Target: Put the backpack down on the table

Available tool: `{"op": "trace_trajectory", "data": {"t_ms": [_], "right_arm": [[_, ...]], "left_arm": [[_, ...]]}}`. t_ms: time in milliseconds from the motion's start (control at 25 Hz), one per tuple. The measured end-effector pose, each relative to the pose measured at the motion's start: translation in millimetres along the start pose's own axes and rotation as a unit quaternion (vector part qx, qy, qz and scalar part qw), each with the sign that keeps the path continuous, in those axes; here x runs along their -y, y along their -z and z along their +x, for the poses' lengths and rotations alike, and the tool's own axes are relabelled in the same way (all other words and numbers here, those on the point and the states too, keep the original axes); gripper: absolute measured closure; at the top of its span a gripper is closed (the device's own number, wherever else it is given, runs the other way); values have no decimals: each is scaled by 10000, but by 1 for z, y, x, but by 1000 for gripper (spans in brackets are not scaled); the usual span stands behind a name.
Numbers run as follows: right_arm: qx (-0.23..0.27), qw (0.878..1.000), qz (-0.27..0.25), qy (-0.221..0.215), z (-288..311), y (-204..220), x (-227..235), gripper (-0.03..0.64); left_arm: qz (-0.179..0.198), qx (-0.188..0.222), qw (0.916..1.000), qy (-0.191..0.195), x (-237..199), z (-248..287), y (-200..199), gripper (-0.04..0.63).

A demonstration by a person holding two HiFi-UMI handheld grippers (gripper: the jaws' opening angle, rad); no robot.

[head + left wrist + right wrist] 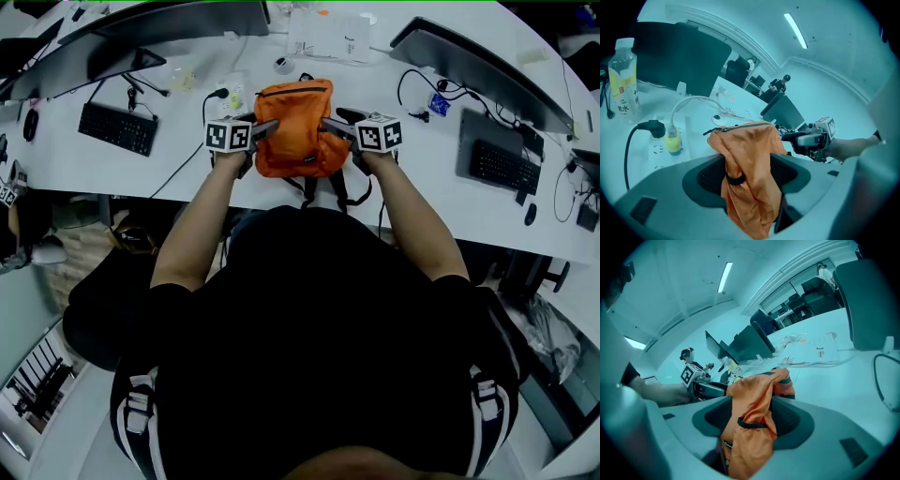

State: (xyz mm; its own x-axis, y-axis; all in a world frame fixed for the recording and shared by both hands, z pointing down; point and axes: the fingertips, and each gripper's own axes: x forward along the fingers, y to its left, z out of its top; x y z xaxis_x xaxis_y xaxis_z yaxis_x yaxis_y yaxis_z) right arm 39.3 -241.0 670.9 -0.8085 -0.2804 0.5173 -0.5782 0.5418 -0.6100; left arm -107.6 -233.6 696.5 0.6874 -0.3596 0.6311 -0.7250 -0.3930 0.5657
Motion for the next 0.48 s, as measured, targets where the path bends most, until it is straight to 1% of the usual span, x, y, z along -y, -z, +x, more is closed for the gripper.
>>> {"op": "trace_trajectory", "data": {"t_ms": [120,280,480], "right_arm": [[151,9998,-2,-115,-6,-3,-7,342],[219,9996,-151,33,-16,-4,-9,354],[326,9984,-428,145,-32,-3,-23,453]], "left_arm": [[51,114,9999,-60,6,-8,2,316],[170,230,9994,-188,15,-22,1,316],[350,483,9977,-323,29,-40,0,316]]}}
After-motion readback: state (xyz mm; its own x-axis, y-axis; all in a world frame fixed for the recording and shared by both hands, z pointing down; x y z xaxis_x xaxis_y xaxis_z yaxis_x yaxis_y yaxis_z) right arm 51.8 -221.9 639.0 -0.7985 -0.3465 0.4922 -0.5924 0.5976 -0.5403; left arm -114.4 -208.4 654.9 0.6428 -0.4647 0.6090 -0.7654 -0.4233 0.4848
